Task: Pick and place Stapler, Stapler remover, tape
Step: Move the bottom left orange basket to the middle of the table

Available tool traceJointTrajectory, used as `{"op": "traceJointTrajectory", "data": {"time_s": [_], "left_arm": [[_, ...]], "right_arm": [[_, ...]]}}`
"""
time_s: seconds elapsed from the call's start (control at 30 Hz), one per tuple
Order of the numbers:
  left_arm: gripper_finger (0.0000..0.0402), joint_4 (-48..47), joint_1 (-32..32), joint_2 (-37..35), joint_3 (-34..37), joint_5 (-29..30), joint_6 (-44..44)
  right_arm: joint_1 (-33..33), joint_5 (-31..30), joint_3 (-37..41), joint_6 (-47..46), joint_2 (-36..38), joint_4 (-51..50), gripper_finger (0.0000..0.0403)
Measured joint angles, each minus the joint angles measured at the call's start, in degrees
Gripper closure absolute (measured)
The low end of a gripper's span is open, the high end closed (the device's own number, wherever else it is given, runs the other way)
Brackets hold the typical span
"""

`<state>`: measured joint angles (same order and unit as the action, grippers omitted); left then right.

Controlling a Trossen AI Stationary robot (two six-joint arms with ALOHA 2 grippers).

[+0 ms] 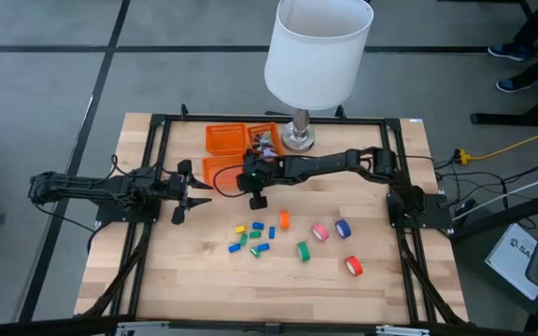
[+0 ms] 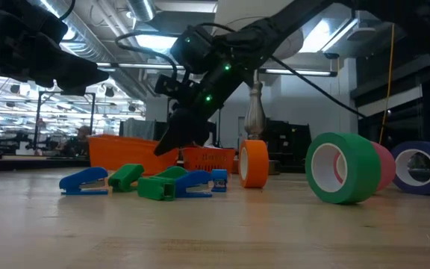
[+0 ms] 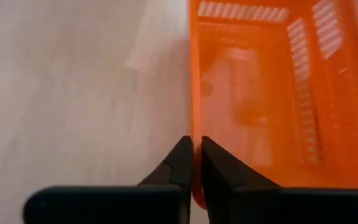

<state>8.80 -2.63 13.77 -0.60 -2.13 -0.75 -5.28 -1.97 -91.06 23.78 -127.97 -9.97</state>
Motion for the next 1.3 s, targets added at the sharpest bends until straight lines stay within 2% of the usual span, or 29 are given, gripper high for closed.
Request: {"op": "traceJointTrajectory", "data": {"time_s": [0.17,0.3,0.5,0.63,0.83,0.97,1.13,1.3], "left_arm": [[0.0233,0.02,0.0,0.0,0.0,0.0,0.0],[0.0233,0.0,0.0,0.0,0.0,0.0,0.0],[0.0233,0.01,0.0,0.0,0.02,-0.01,0.0],[0.0233,0.01,0.0,0.0,0.01,0.0,0.0],[0.0233,0.0,0.0,0.0,0.02,0.02,0.0],[0.0233,0.02,0.0,-0.02,0.02,0.04,0.0],[0.0233,0.0,0.0,-0.01,0.0,0.07,0.0],[0.0233,0.01,0.0,-0.02,0.02,0.07,0.0]], "right_arm": [[0.49,0.04,-0.05,-2.14,0.16,-2.13,0.0374],[1.84,2.93,-0.03,-2.18,1.59,-4.56,0.039],[2.78,3.95,0.12,-7.39,5.61,-11.83,0.0383],[2.81,3.93,0.12,-10.67,8.2,-19.07,0.0391],[2.83,7.61,0.32,-10.02,9.14,-26.29,0.039],[1.83,9.87,4.58,-10.46,9.59,-25.98,0.0389],[0.3,10.64,11.72,-13.55,13.64,-21.31,0.0389],[-1.1,7.86,18.67,-14.71,21.12,-20.19,0.0389]]}}
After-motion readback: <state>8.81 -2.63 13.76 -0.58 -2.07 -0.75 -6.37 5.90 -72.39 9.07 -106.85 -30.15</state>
